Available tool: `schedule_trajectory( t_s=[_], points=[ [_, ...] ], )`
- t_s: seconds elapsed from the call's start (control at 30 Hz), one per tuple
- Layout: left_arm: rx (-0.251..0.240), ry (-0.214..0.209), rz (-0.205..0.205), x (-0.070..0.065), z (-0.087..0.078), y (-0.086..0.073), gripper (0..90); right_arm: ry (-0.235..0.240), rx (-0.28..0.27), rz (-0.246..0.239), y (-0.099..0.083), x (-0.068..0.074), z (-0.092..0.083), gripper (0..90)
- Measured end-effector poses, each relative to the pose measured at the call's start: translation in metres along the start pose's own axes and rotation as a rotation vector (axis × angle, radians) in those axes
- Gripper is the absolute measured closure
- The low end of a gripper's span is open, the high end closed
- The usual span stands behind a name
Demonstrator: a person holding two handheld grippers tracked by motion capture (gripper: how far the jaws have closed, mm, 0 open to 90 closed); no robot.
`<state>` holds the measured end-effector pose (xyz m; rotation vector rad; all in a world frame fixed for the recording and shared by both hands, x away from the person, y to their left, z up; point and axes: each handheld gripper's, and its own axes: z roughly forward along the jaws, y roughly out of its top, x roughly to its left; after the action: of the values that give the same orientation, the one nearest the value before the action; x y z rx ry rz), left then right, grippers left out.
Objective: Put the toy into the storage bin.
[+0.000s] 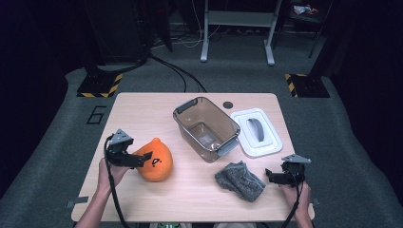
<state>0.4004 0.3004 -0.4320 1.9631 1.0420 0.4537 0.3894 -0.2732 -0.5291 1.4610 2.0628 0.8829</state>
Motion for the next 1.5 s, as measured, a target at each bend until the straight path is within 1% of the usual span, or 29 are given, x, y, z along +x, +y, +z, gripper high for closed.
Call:
schedule_trajectory(
  t_s=[0.13, 0.23, 0.27, 0.3, 0.33, 0.4, 0.43, 0.5, 0.53, 0.57, 0.6, 0.63, 0.7, 0.73, 0.77, 0.87, 0.93, 1.0, 1.1, 1.13, 1.17, 1.2, 1.23, 1.3, 1.33, 1.4, 1.43, 1.47, 1.5],
  points=[
    [0.017, -0.016, 0.014, -0.006, 0.004, -0.003, 0.7, 0.0, 0.0, 0.0, 0.0, 0.0, 0.0, 3.0],
    [0.027, -0.028, 0.014, -0.009, 0.007, -0.004, 0.5, -0.001, 0.0, -0.001, 0.0, 0.0, 0.0, 3.1],
    [0.039, -0.036, 0.013, -0.009, 0.008, -0.004, 0.5, -0.001, -0.001, -0.001, 0.0, 0.0, 0.0, 3.0],
    [0.042, -0.035, 0.016, -0.01, 0.01, -0.004, 0.5, -0.001, -0.001, -0.001, 0.0, 0.0, 0.0, 3.0],
    [0.06, -0.052, 0.017, -0.012, 0.012, -0.006, 2.5, -0.001, 0.0, -0.001, 0.0, 0.0, 0.0, 3.1],
    [0.065, -0.057, 0.021, -0.013, 0.015, -0.007, 3.8, -0.001, 0.0, -0.001, 0.0, 0.0, 0.0, 3.1],
    [0.077, -0.07, 0.024, -0.013, 0.017, -0.008, 4.3, -0.001, 0.0, -0.001, 0.0, 0.0, 0.0, 3.1],
    [0.07, -0.061, 0.018, -0.014, 0.019, -0.011, 7.7, -0.001, -0.001, -0.001, 0.0, 0.0, 0.0, 3.0],
    [0.082, -0.076, 0.021, -0.014, 0.021, -0.013, 10.1, -0.002, -0.001, -0.002, 0.0, 0.0, 0.0, 3.0],
    [0.082, -0.076, 0.021, -0.014, 0.021, -0.013, 13.0, -0.002, -0.001, -0.002, 0.0, 0.0, 0.0, 3.0],
    [0.102, -0.064, 0.028, -0.014, 0.024, -0.016, 15.6, -0.002, -0.001, -0.002, 0.0, 0.0, 0.0, 3.0],
    [0.102, -0.064, 0.028, -0.014, 0.024, -0.016, 17.9, -0.002, -0.001, -0.002, 0.0, 0.0, 0.0, 3.0],
    [0.105, -0.063, 0.019, -0.014, 0.025, -0.018, 25.6, -0.002, 0.0, -0.001, 0.0, 0.0, 0.0, 3.1],
    [0.112, -0.06, 0.025, -0.015, 0.026, -0.019, 25.6, -0.001, 0.0, -0.001, 0.0, 0.0, 0.0, 3.1],
    [0.117, -0.058, 0.033, -0.016, 0.026, -0.019, 32.1, -0.001, 0.0, -0.001, 0.0, 0.0, 0.0, 3.0],
    [0.125, -0.05, 0.042, -0.017, 0.025, -0.021, 43.6, -0.001, 0.0, 0.0, 0.0, 0.0, 0.0, 3.1],
    [0.117, -0.048, 0.027, -0.016, 0.025, -0.022, 49.7, -0.001, 0.0, 0.001, 0.0, 0.0, 0.0, 3.0],
    [0.113, -0.039, 0.021, -0.016, 0.024, -0.021, 55.1, -0.001, 0.0, 0.001, 0.0, 0.0, 0.0, 3.0],
    [0.104, -0.031, 0.022, -0.019, 0.023, -0.02, 58.8, -0.001, 0.0, 0.001, 0.0, 0.0, 0.0, 3.1],
    [0.104, -0.024, 0.032, -0.02, 0.022, -0.019, 58.8, -0.001, 0.001, 0.004, 0.0, 0.0, 0.0, 3.0],
    [0.091, -0.019, 0.034, -0.021, 0.022, -0.018, 59.9, 0.001, 0.002, 0.0, 0.0, 0.0, 0.0, 3.1],
    [0.096, -0.021, 0.031, -0.021, 0.021, -0.017, 60.4, 0.001, 0.003, 0.0, 0.0, 0.0, 0.0, 3.0],
    [0.095, -0.021, 0.035, -0.02, 0.019, -0.015, 60.8, 0.002, 0.003, 0.0, 0.0, 0.0, 0.0, 3.0],
    [0.083, -0.017, 0.025, -0.02, 0.018, -0.013, 61.6, 0.002, 0.003, 0.0, 0.0, 0.0, 0.0, 3.0],
    [0.09, -0.016, 0.035, -0.02, 0.017, -0.012, 61.8, 0.002, 0.003, 0.0, 0.0, 0.0, 0.0, 3.0],
    [0.08, -0.001, 0.036, -0.02, 0.016, -0.01, 61.9, 0.002, 0.003, 0.0, 0.0, 0.0, 0.0, 3.0],
    [0.091, -0.003, 0.047, -0.02, 0.015, -0.009, 61.9, 0.002, 0.003, 0.0, 0.0, 0.0, 0.0, 3.1],
    [0.076, 0.002, 0.041, -0.019, 0.014, -0.006, 61.9, 0.002, 0.003, 0.0, 0.0, 0.0, 0.0, 3.0],
    [0.076, 0.002, 0.041, -0.019, 0.014, -0.006, 61.9, 0.002, 0.003, 0.0, 0.0, 0.0, 0.0, 3.0]
  ],
)
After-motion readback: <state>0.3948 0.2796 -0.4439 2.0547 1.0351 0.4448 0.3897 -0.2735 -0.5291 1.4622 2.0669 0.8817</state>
